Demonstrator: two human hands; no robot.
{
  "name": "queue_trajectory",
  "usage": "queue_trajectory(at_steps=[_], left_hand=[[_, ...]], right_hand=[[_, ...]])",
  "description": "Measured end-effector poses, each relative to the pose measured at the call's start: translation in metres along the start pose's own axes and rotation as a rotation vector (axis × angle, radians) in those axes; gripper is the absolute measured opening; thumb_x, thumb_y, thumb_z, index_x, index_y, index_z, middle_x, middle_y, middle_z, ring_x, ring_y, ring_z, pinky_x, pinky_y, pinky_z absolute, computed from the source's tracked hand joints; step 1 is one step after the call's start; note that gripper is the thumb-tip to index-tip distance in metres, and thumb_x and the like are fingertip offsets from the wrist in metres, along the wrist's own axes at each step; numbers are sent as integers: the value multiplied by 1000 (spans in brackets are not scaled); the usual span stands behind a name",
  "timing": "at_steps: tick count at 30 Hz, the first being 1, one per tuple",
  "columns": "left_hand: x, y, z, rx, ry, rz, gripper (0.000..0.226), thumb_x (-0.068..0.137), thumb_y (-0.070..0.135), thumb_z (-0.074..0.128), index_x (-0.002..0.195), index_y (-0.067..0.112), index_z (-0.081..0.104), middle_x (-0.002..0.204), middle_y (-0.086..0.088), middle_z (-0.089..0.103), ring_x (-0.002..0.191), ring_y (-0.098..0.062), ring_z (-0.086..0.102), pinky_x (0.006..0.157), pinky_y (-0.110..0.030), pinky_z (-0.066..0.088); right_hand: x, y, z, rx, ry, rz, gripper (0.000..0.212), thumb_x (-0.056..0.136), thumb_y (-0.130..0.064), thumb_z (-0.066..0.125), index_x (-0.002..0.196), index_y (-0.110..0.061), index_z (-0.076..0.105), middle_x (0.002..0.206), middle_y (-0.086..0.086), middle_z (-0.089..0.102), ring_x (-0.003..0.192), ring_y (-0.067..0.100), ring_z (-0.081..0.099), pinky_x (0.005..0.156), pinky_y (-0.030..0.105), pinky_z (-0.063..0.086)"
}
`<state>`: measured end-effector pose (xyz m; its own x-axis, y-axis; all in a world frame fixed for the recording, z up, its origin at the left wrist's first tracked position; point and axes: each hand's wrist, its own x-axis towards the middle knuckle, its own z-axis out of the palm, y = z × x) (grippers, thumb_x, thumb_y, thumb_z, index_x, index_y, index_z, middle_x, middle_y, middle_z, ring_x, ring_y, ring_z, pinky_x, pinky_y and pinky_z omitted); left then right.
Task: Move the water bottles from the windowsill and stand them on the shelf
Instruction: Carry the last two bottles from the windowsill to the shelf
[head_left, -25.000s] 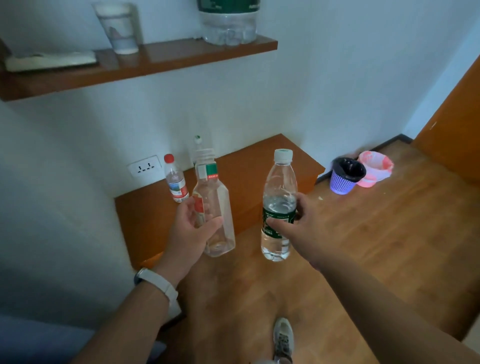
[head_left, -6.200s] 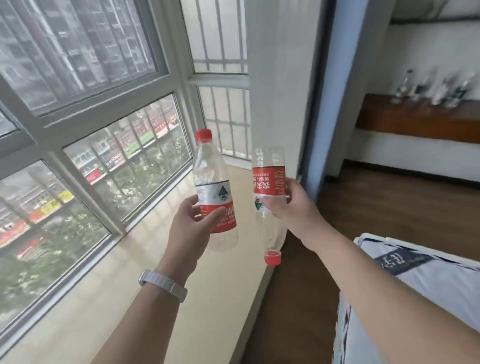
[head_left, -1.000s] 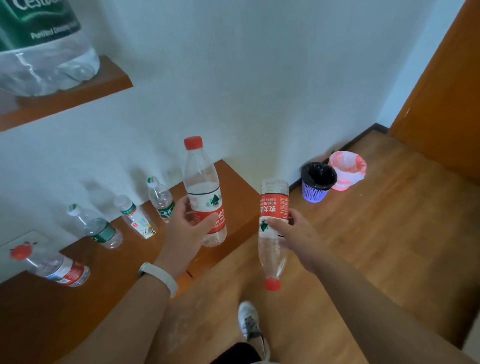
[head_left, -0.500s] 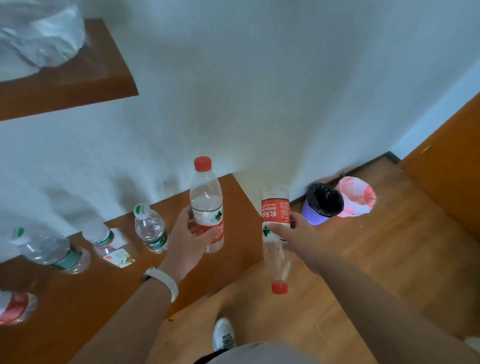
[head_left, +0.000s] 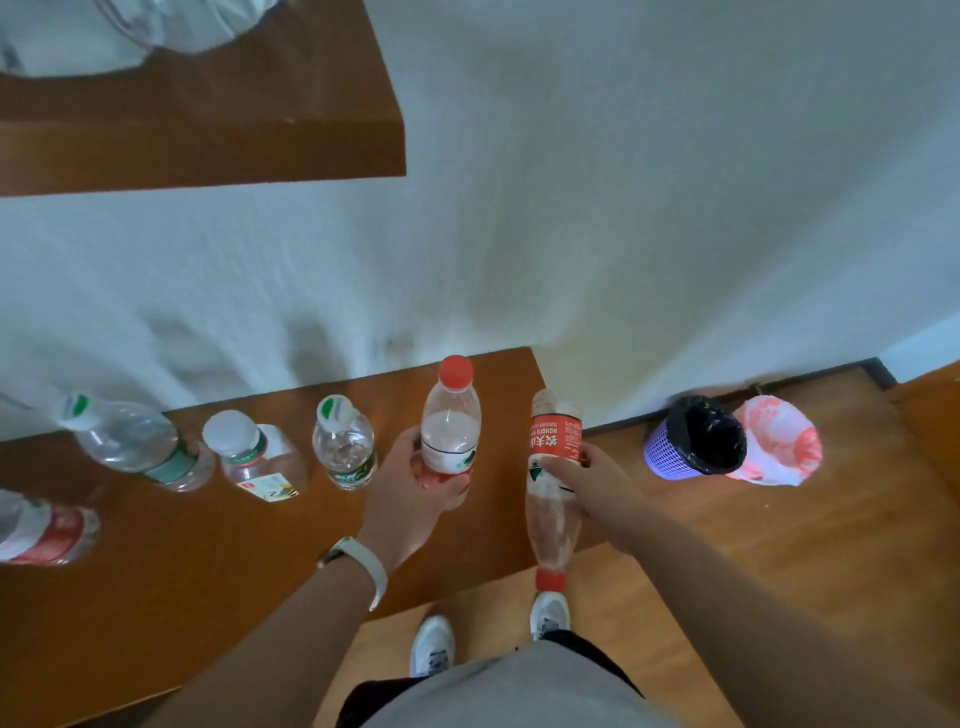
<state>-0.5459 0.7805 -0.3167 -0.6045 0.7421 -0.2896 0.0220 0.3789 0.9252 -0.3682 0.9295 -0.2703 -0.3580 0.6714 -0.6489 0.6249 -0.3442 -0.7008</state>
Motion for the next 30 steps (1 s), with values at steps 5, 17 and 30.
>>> queue_trajectory(at_steps=[5, 17, 30], left_hand=[[5, -9, 9, 35, 111, -42, 75, 71, 25, 90, 133, 26, 48, 125, 6, 64, 113, -16, 64, 96, -44, 56], [22, -15, 29, 207, 376, -90, 71, 72, 32, 89, 127, 17, 47, 115, -2, 65, 105, -20, 67, 88, -42, 60], [29, -27, 38, 194, 474, -137, 76, 72, 33, 89, 129, 22, 40, 115, -3, 65, 108, -24, 66, 94, -45, 56]], right_hand=[[25, 0, 7, -83, -31, -8, 49, 85, -45, 71, 123, -24, 48, 107, -2, 65, 92, 14, 66, 75, 30, 56], [82, -7, 12, -82, -167, -36, 43, 87, -41, 72, 116, -24, 45, 99, -7, 62, 80, 8, 65, 54, 13, 45], [106, 5, -9, -255, -251, -152, 55, 85, -52, 70, 123, -24, 42, 122, -1, 61, 95, 4, 62, 68, 12, 52]])
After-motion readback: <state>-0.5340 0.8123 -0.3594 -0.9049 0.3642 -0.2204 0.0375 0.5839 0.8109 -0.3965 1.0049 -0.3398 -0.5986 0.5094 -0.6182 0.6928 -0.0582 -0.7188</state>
